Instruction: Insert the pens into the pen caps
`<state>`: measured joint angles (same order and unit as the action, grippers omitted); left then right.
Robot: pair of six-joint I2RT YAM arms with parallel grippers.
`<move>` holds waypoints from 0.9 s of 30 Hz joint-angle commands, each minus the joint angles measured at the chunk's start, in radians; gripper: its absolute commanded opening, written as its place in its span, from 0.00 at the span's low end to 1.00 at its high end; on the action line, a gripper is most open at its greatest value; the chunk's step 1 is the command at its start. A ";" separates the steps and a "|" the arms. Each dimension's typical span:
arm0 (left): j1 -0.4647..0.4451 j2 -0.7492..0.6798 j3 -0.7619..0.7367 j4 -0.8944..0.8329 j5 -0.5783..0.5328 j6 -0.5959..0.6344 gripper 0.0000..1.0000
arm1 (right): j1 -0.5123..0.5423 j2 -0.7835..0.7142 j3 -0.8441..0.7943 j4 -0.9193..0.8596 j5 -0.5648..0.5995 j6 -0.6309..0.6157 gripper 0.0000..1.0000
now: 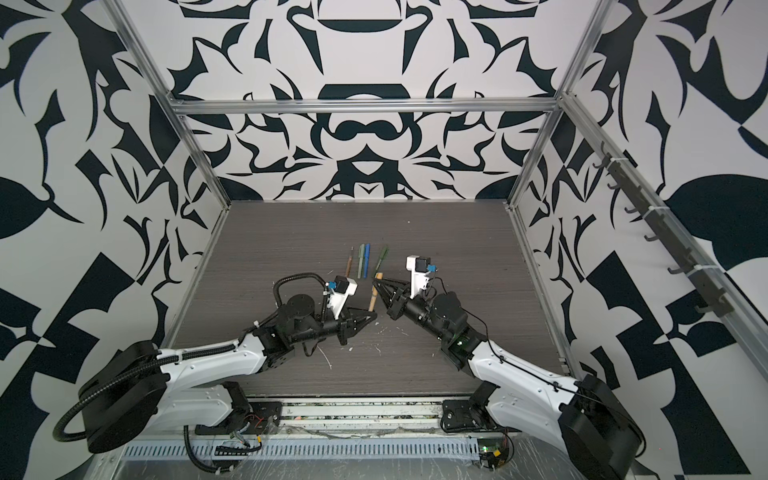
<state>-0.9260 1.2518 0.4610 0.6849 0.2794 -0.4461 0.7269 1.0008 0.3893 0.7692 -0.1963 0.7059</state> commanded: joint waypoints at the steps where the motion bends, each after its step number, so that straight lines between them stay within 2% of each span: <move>1: -0.002 -0.025 0.030 0.076 -0.002 0.005 0.00 | 0.003 -0.011 -0.004 0.009 -0.019 0.005 0.00; 4: -0.003 -0.033 0.023 0.088 -0.028 0.001 0.00 | 0.005 -0.018 -0.001 -0.034 -0.039 -0.009 0.00; 9: -0.002 -0.048 0.029 0.126 -0.097 -0.001 0.00 | 0.017 -0.004 0.005 -0.091 -0.086 -0.022 0.05; 17: 0.003 -0.072 0.072 0.174 -0.178 0.022 0.00 | 0.069 0.034 0.012 -0.091 -0.083 -0.026 0.09; 22: 0.018 -0.082 0.089 0.197 -0.176 0.037 0.00 | 0.080 0.059 0.032 -0.088 -0.100 -0.026 0.13; 27: 0.021 -0.089 0.105 0.132 -0.127 0.087 0.00 | 0.080 0.025 0.065 -0.133 -0.083 -0.032 0.19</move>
<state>-0.9249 1.2106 0.4717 0.6647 0.1841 -0.4061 0.7609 1.0370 0.4404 0.7742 -0.1699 0.6727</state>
